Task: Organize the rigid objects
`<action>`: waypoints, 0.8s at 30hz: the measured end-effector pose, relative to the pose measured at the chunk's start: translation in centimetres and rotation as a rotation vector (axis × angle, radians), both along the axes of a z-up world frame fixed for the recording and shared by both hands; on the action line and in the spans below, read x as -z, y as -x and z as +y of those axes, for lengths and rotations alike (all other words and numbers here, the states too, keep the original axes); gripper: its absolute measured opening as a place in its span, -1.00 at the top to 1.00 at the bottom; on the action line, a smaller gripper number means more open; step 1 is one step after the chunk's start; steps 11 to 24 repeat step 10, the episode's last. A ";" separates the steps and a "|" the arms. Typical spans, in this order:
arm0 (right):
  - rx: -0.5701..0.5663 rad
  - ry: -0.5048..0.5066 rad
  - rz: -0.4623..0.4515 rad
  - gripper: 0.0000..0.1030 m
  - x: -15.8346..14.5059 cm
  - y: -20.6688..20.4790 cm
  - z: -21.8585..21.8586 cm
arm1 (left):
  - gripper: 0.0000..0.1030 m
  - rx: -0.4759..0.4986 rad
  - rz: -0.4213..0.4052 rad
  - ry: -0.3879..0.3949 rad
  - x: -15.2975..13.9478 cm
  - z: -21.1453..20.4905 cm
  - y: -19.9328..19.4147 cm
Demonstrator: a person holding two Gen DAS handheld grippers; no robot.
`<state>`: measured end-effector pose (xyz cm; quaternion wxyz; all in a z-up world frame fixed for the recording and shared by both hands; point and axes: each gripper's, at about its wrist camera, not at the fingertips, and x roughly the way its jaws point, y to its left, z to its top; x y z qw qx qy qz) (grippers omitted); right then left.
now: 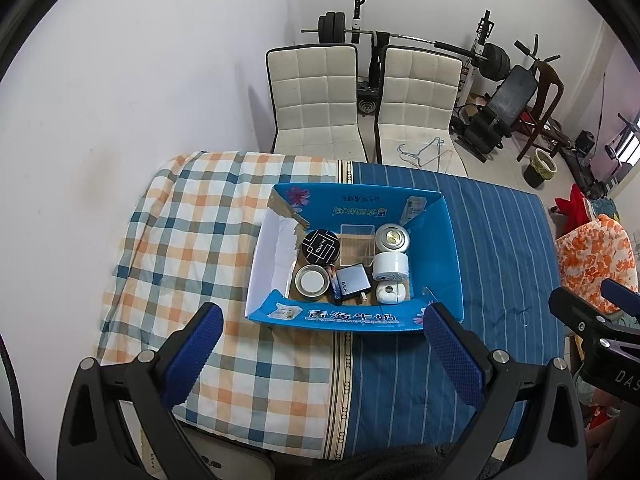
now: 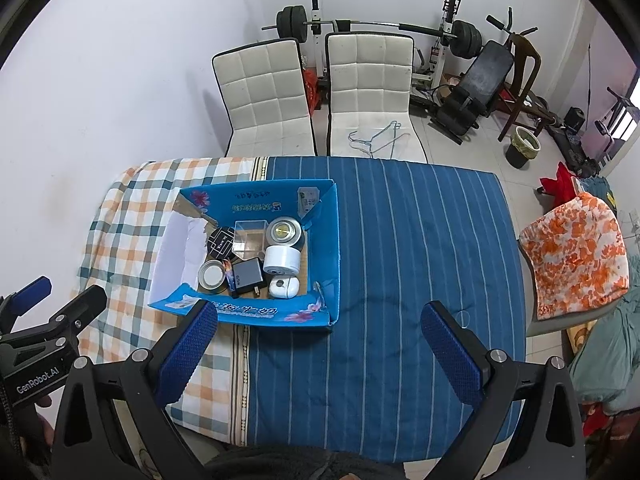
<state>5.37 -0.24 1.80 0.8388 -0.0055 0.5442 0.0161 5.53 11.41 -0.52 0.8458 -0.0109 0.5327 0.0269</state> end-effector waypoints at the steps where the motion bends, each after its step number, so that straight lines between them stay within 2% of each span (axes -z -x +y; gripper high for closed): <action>1: -0.001 -0.001 0.000 -1.00 0.0 0.1 0.0 | -0.99 -0.001 0.001 0.000 0.0 0.0 0.0; 24: -0.007 0.008 -0.003 -1.00 0.1 0.3 0.2 | -0.99 -0.024 -0.012 0.004 -0.2 0.1 0.3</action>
